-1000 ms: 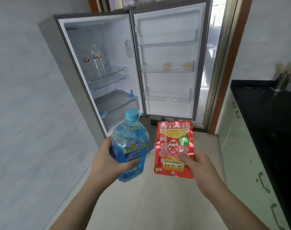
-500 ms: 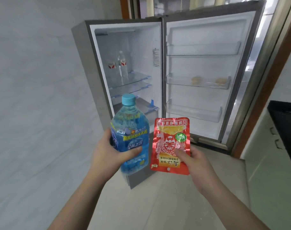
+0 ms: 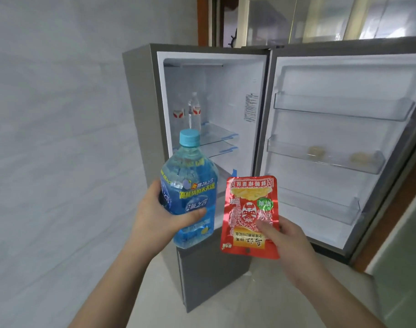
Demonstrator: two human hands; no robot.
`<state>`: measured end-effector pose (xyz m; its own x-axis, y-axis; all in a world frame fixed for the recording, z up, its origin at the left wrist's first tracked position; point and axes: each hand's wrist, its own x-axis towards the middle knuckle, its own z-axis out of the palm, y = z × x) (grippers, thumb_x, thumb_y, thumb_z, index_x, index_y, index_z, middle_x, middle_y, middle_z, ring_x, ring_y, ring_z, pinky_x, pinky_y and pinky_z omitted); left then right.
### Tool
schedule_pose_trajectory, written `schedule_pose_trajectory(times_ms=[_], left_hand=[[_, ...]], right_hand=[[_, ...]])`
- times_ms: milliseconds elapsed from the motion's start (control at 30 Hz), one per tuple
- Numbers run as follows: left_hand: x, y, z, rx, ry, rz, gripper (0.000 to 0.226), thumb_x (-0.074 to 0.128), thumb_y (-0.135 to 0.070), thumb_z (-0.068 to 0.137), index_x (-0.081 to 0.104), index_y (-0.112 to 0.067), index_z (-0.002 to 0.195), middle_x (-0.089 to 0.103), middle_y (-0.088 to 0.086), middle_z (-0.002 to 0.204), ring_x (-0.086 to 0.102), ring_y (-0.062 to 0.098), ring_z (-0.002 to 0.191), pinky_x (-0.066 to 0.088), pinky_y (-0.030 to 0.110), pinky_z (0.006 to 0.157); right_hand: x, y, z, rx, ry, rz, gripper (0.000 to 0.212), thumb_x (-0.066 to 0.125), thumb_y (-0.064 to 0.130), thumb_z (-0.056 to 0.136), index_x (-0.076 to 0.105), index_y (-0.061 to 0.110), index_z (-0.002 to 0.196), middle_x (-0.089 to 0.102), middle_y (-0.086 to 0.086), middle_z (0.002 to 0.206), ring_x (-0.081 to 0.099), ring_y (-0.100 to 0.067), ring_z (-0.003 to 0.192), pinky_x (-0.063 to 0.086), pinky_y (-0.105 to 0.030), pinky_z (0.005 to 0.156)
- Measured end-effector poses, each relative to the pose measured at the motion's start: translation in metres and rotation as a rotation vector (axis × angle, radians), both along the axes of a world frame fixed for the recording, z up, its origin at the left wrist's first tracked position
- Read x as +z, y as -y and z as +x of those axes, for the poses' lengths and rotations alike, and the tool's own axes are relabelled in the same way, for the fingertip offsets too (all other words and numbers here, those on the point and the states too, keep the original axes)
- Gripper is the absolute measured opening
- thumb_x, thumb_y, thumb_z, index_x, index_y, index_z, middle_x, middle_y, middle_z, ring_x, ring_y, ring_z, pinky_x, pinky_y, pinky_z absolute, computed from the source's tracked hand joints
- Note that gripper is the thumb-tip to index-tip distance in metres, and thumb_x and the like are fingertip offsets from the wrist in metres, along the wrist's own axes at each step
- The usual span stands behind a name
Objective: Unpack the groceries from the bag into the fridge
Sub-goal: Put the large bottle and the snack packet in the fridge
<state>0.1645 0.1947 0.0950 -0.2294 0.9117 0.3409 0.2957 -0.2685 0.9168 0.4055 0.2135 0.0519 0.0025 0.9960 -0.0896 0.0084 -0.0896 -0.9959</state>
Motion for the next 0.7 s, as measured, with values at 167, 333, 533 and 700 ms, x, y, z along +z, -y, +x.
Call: schedule_pose_trajectory(times_ms=[167, 333, 533, 700], left_hand=[[-0.001, -0.043, -0.008, 0.020, 0.042, -0.009, 0.062, 0.092, -0.013, 0.056, 0.059, -0.027, 0.106, 0.072, -0.018, 0.093, 0.069, 0.001, 0.084, 0.054, 0.015, 0.062], [-0.008, -0.097, 0.002, 0.071, 0.006, -0.045, 0.063, 0.093, -0.021, 0.054, 0.058, -0.030, 0.105, 0.071, -0.022, 0.092, 0.069, -0.002, 0.083, 0.056, 0.020, 0.065], [-0.002, -0.172, 0.025, 0.126, -0.030, -0.046, 0.065, 0.094, -0.019, 0.053, 0.058, -0.028, 0.106, 0.072, -0.016, 0.094, 0.069, -0.001, 0.084, 0.056, 0.018, 0.063], [0.003, -0.223, 0.042, 0.194, -0.054, -0.031, 0.068, 0.094, -0.019, 0.052, 0.057, -0.029, 0.108, 0.071, -0.020, 0.095, 0.069, 0.000, 0.085, 0.057, 0.021, 0.068]], right_hand=[[0.003, -0.050, -0.003, 0.009, 0.062, 0.019, 0.026, 0.065, 0.036, 0.086, 0.066, 0.024, 0.108, 0.075, 0.006, 0.094, 0.073, -0.012, 0.078, 0.053, -0.026, 0.066], [-0.009, -0.112, 0.000, 0.016, 0.086, -0.024, 0.041, 0.066, 0.047, 0.078, 0.063, 0.025, 0.114, 0.073, 0.006, 0.101, 0.072, -0.016, 0.085, 0.055, -0.033, 0.076], [-0.014, -0.201, 0.015, 0.054, 0.076, -0.037, 0.064, 0.065, 0.062, 0.060, 0.061, 0.029, 0.115, 0.071, 0.005, 0.106, 0.070, -0.020, 0.091, 0.052, -0.048, 0.091], [-0.011, -0.271, 0.028, 0.142, 0.039, -0.016, 0.053, 0.066, 0.056, 0.067, 0.059, 0.031, 0.113, 0.071, 0.008, 0.104, 0.070, -0.018, 0.090, 0.053, -0.048, 0.091]])
